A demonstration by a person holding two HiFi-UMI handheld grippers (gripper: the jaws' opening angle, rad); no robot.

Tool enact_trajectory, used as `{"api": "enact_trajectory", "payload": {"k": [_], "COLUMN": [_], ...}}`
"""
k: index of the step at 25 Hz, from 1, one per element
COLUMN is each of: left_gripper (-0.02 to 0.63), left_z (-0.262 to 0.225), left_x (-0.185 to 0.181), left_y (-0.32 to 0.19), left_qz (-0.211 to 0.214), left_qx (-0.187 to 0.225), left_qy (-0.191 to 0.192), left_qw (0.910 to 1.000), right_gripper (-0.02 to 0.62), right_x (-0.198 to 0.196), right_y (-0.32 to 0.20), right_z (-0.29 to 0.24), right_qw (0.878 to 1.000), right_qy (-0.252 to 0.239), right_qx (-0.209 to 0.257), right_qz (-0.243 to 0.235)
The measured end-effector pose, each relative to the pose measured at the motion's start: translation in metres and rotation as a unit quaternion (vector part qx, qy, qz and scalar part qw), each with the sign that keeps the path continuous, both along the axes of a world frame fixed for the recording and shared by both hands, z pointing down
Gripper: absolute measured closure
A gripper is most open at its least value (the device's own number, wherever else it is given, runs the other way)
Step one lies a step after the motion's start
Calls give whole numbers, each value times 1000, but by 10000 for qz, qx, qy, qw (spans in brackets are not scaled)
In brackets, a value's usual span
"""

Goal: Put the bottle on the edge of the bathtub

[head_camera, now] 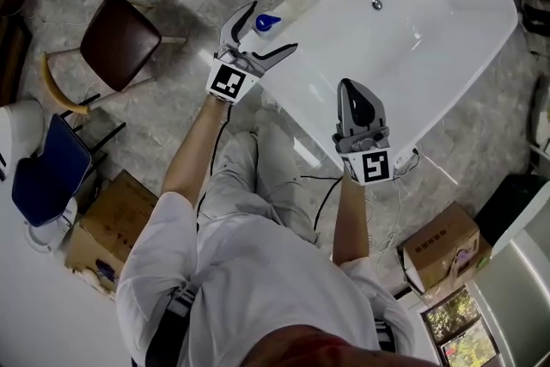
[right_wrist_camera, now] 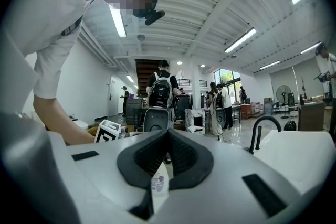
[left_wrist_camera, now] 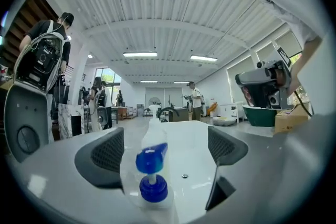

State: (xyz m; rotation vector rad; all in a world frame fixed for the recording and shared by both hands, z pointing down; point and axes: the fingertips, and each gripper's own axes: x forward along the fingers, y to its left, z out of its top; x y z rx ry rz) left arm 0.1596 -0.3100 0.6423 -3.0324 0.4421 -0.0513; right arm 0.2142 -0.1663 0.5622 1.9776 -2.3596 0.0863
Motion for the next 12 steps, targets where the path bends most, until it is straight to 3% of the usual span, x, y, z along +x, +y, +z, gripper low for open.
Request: {"api": "enact_trajectory", "payload": {"k": [8, 12], "left_gripper": [143, 240], "left_z": [-80, -110], "left_x": [1, -8], "left_y": [20, 33], "left_qz": [58, 66], "left_qx": [-33, -199], "left_qy": [-92, -322], "left_qw": [9999, 9993], "right_gripper": [594, 594], "right_x": [3, -1], "right_y": [-5, -2], "right_z": [-72, -104], "right_qw": [9999, 9997], "right_qy": [-34, -58], "right_qx": [65, 72], "right_qz": [-127, -206]}}
